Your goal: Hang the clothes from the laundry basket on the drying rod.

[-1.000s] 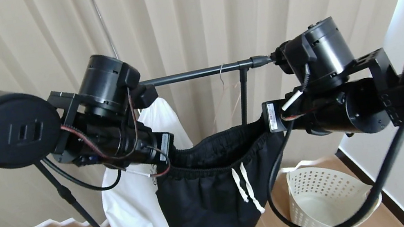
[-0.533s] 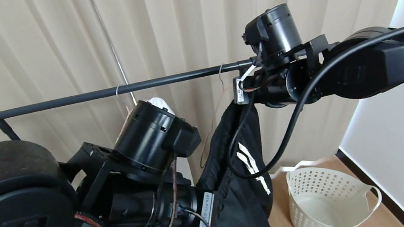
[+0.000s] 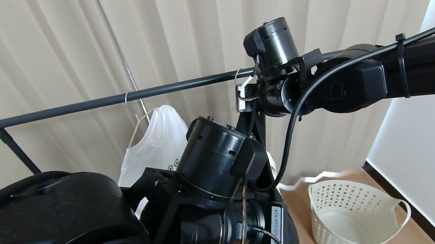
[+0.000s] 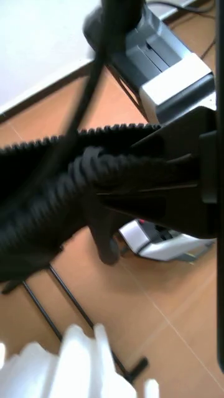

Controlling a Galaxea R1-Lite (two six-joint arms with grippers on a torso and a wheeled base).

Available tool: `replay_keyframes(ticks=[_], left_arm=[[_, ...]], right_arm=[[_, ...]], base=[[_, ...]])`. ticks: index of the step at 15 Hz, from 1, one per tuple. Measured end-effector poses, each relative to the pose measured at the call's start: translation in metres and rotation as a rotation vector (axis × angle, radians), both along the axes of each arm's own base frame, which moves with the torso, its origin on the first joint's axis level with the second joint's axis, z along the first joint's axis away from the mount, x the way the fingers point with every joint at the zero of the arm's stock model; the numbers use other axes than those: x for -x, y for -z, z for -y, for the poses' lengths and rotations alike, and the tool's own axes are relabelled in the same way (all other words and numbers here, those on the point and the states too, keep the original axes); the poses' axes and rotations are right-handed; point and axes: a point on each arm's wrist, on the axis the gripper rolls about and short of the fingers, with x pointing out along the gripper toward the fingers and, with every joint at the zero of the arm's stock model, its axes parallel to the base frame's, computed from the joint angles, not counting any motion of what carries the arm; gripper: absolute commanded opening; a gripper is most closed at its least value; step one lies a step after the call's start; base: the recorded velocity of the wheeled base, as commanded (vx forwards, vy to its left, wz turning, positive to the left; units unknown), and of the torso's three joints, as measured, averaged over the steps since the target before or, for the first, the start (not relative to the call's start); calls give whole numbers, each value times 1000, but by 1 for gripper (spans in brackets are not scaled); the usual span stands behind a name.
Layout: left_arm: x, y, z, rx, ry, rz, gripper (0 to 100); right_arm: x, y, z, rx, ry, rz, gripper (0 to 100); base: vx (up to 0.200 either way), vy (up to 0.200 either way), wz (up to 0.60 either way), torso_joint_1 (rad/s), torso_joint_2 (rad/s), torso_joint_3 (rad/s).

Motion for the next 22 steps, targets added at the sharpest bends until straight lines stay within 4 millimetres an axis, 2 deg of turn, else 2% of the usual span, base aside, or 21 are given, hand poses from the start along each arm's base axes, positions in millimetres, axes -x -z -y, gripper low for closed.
replay_keyframes(ticks=[5,9,12,16,19,22], left_arm=[[4,-7,-17,4,-25,14,0],[-10,-9,-37,-10,-116,41,0],[-25,-13,-48,-18,-156,73,0],[-49,-19,-49,-17,-198,116,0],[-68,-25,-39,-4,-231,155,0],[-88,-31,-25,13,-265,197,0]], right_arm=[[9,-2,11,-10,26,-19,0],[24,-7,46,7,80,-44,0],[45,-10,70,24,101,-64,0],[78,-6,91,96,112,-90,0],[98,2,101,159,92,-117,0],[116,19,108,211,72,-170,0]], base=[[0,0,0,0,0,0],[0,0,0,0,0,0],[0,0,0,0,0,0],[0,0,0,0,0,0],[0,0,0,0,0,0],[0,0,0,0,0,0]])
